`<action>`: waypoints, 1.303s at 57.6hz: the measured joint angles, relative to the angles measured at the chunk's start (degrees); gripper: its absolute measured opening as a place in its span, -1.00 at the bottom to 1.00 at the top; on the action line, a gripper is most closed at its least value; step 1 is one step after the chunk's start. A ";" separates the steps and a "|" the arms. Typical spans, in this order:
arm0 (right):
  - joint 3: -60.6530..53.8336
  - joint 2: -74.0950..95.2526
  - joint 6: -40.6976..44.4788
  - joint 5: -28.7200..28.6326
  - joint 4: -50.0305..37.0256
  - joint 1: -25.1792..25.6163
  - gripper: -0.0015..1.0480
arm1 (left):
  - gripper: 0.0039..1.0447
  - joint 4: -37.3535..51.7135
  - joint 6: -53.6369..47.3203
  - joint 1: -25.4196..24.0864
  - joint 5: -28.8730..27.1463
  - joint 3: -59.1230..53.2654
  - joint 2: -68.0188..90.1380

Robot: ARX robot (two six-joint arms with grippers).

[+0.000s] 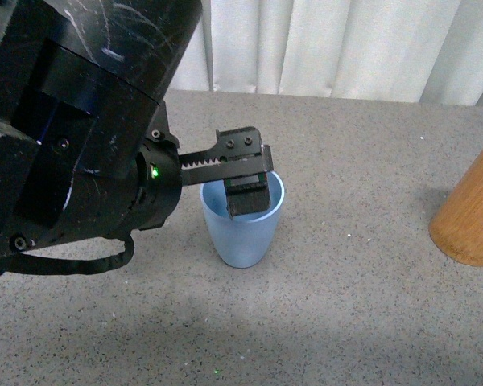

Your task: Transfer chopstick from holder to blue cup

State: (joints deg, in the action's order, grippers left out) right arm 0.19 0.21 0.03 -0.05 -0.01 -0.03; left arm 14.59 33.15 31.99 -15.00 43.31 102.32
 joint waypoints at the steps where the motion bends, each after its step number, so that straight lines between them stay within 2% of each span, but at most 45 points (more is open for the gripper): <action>1: 0.00 0.00 0.00 0.00 0.00 0.00 0.81 | 0.86 -0.15 0.37 -0.24 -0.02 0.02 -0.17; 17: 0.00 0.00 0.00 -0.02 0.00 0.00 0.81 | 0.88 0.17 5.14 -3.80 -1.57 -1.60 -4.48; 19: 0.00 0.00 0.00 -0.02 0.00 0.00 0.81 | 0.82 5.14 2.91 -3.93 -3.56 -3.34 -4.09; 21: 0.00 0.00 0.00 -0.02 0.00 0.00 0.81 | 0.68 17.94 -3.26 -4.66 -8.02 -7.39 -3.17; 23: 0.00 0.00 0.00 -0.02 0.00 0.00 0.81 | 0.61 24.35 -6.54 -5.16 -8.46 -9.84 -2.86; 25: 0.00 0.00 0.00 -0.17 0.00 0.00 0.81 | 0.44 39.26 -13.75 -7.19 -6.99 -16.55 -3.15; 26: 0.00 0.00 0.00 0.02 0.00 0.00 0.81 | 0.37 43.98 -17.38 -8.24 -6.29 -18.91 -3.78; 28: 0.00 0.00 -0.02 0.00 0.02 0.00 0.81 | 0.20 52.89 -22.67 -11.28 -4.11 -23.71 -7.23; 30: 0.00 0.00 -0.02 0.02 0.02 0.00 0.81 | 0.06 56.24 -25.75 -13.84 -1.99 -26.49 -11.32; 35: 0.00 0.00 0.00 0.00 0.00 0.00 0.81 | -0.32 49.81 -30.10 -20.33 4.55 -32.39 -25.11; 38: 0.00 0.00 0.00 -0.07 0.00 0.00 0.81 | -0.45 47.06 -30.77 -22.88 7.23 -34.77 -29.66; 42: 0.00 0.00 0.00 -0.04 0.00 0.00 0.81 | -0.70 41.27 -31.65 -28.61 13.14 -38.45 -37.92; 47: 0.00 0.00 -0.02 0.00 0.00 0.00 0.81 | -0.94 31.50 -31.78 -31.47 13.86 -41.75 -49.96; 50: 0.00 0.00 0.00 0.00 0.00 0.00 0.81 | -0.93 24.26 -32.06 -31.63 14.47 -42.27 -57.53; 56: 0.00 0.00 0.00 0.00 0.00 0.00 0.81 | -0.93 -0.68 -32.50 -31.74 15.06 -42.25 -83.25; 61: 0.00 0.02 0.00 0.00 0.00 0.00 0.81 | -0.93 -12.04 -32.63 -31.82 15.02 -42.25 -97.39; 75: 0.00 0.00 0.00 0.00 0.02 0.00 0.81 | -0.93 -14.56 -32.70 -31.85 15.02 -42.25 -102.05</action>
State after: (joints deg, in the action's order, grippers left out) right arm 0.19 0.21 0.03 -0.05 0.01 -0.03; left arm 0.03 0.45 0.14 0.01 1.06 0.27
